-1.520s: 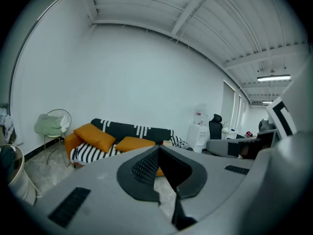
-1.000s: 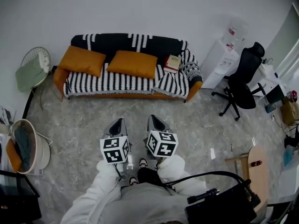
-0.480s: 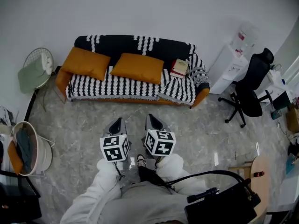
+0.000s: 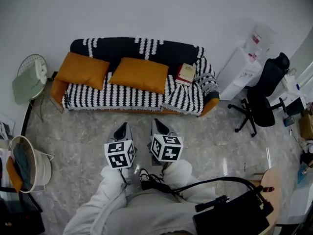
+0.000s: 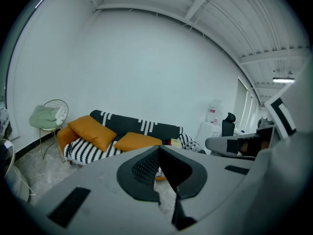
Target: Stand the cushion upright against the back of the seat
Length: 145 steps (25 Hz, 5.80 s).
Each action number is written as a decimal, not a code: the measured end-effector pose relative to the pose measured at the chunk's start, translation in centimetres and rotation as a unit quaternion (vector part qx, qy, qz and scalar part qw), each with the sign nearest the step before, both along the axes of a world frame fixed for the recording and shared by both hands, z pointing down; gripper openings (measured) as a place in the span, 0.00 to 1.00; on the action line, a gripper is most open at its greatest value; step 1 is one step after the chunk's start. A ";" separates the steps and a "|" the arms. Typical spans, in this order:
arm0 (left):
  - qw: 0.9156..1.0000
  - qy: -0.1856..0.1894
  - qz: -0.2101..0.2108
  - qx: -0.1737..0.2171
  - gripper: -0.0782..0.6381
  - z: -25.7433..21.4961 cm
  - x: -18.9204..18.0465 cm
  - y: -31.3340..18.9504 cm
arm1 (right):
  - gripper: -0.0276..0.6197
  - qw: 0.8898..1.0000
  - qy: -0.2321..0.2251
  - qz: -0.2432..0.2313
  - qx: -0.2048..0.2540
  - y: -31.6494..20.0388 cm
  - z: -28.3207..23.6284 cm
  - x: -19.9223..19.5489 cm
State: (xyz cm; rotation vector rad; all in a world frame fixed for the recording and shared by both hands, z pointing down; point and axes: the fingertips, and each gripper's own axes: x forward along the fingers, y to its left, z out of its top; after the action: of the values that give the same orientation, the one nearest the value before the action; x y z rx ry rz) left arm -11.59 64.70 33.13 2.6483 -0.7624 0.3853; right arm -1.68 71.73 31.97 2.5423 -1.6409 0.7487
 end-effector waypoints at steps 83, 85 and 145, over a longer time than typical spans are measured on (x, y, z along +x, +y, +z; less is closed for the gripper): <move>0.999 -0.030 0.002 -0.009 0.10 2.7 25.5 -47.7 | 0.14 0.997 -0.067 -0.017 -0.020 -47.5 3.8 24.7; 1.000 -0.027 -0.002 0.000 0.10 1.9 26.2 -48.5 | 0.14 0.998 -0.060 -0.021 -0.009 -48.3 2.9 25.4; 0.931 -0.122 -0.254 -0.234 0.28 32.6 28.3 -60.2 | 0.28 0.943 -0.094 -0.222 -0.231 -69.1 33.2 36.9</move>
State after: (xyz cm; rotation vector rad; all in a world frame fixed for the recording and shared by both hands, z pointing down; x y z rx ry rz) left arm 16.68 4.50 65.73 1.8948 -1.2176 0.6588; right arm 35.26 2.60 65.18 1.7483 -1.7372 1.1760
